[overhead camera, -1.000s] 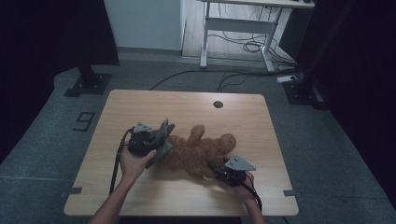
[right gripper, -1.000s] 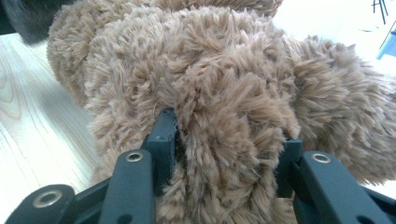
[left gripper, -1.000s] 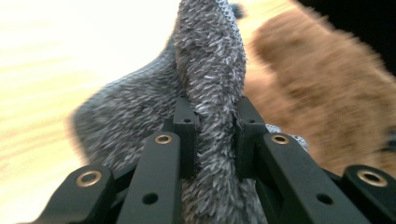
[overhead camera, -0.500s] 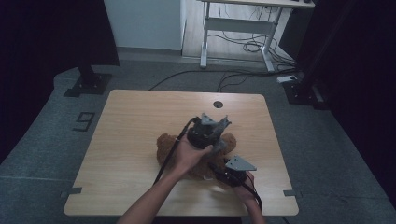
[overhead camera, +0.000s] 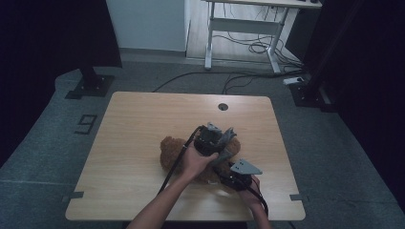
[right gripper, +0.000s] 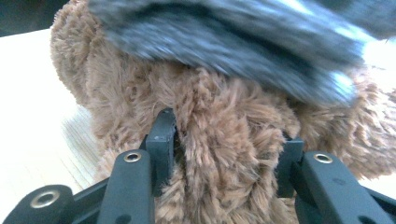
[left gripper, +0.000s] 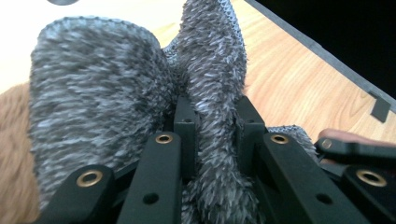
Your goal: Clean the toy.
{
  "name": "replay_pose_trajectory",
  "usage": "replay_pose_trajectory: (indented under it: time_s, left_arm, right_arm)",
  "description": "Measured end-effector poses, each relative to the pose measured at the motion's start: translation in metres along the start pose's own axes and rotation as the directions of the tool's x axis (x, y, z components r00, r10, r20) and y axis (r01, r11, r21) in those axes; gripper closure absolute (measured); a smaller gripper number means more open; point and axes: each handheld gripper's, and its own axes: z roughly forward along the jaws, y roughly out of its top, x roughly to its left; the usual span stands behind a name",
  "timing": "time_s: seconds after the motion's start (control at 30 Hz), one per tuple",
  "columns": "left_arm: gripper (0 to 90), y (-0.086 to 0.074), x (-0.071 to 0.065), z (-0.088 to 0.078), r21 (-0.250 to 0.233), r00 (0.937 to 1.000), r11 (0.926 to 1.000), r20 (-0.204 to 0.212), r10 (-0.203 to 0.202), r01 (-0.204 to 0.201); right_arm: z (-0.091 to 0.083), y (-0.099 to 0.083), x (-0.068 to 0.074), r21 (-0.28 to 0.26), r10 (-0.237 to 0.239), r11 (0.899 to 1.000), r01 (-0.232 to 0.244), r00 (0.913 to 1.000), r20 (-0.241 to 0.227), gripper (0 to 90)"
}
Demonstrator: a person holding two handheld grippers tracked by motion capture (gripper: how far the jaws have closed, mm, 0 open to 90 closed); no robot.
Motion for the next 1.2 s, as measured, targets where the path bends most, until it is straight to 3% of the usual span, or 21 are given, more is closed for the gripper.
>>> replay_pose_trajectory:
  time_s: [0.17,0.2,0.3,0.4,0.47,0.53,0.63,0.8,0.93,1.0,1.07,1.13,1.2]
  left_arm:
    - [75.4,-0.018,0.029,-0.029,-0.041,0.997,0.9988,-0.072,-0.029,0.026]
    - [75.5,-0.023,0.038,-0.035,-0.047,0.9962,0.9981,-0.075,-0.043,0.04]
    - [75.7,-0.035,0.059,-0.055,-0.088,0.993,0.99,-0.033,-0.113,0.11]
    - [75.6,-0.041,0.069,-0.075,-0.117,0.9916,0.9882,-0.071,-0.108,0.099]
    - [75.6,-0.048,0.08,-0.087,-0.111,0.9873,0.9891,-0.115,-0.11,0.097]
    - [75.6,-0.056,0.088,-0.091,-0.097,0.982,0.9904,-0.152,-0.112,0.098]
    - [75.4,-0.073,0.104,-0.099,-0.116,0.9788,0.9818,-0.122,-0.165,0.151]
    - [75.4,-0.09,0.12,-0.107,-0.125,0.9685,0.9735,-0.137,-0.208,0.191]
    - [75.6,-0.106,0.13,-0.103,-0.096,0.9592,0.9709,-0.161,-0.233,0.22]
    - [75.8,-0.117,0.134,-0.092,-0.045,0.9555,0.9711,-0.174,-0.239,0.234]
    - [75.8,-0.128,0.137,-0.085,-0.042,0.9525,0.9654,-0.157,-0.261,0.257]
    - [75.8,-0.132,0.141,-0.085,-0.06,0.9475,0.9547,-0.119,-0.297,0.291]
    - [75.8,-0.127,0.141,-0.093,-0.073,0.9499,0.956,-0.114,-0.291,0.284]
  right_arm:
    - [0.0,0.0,-0.001,-0.001,0.015,1.0,-0.015,0.9999,-0.006,54.3]
    - [0.0,0.0,-0.002,-0.002,0.018,1.0,-0.018,0.9998,-0.007,54.3]
    - [0.001,0.0,-0.001,-0.003,0.017,1.0,-0.017,0.9998,-0.007,54.3]
    - [0.0,0.0,-0.001,-0.003,0.019,1.0,-0.019,0.9998,-0.005,54.3]
    - [0.0,0.0,-0.001,-0.004,0.022,1.0,-0.022,0.9998,-0.005,54.3]
    - [0.0,0.0,-0.002,-0.004,0.021,1.0,-0.021,0.9998,-0.005,54.2]
    - [0.001,0.0,-0.001,-0.004,0.02,1.0,-0.02,0.9998,-0.007,54.1]
    - [0.0,0.0,-0.001,-0.004,0.021,1.0,-0.021,0.9998,-0.006,54.0]
    - [0.001,-0.001,-0.001,-0.005,0.023,1.0,-0.023,0.9997,-0.006,53.9]
    - [0.0,0.0,-0.002,-0.002,0.023,1.0,-0.023,0.9997,-0.005,53.9]
    - [0.0,-0.001,-0.002,-0.003,0.023,1.0,-0.023,0.9997,-0.006,53.8]
    - [0.0,-0.001,-0.002,-0.003,0.023,1.0,-0.023,0.9997,-0.006,53.8]
    - [0.0,-0.001,-0.002,-0.005,0.025,1.0,-0.025,0.9997,-0.006,53.8]
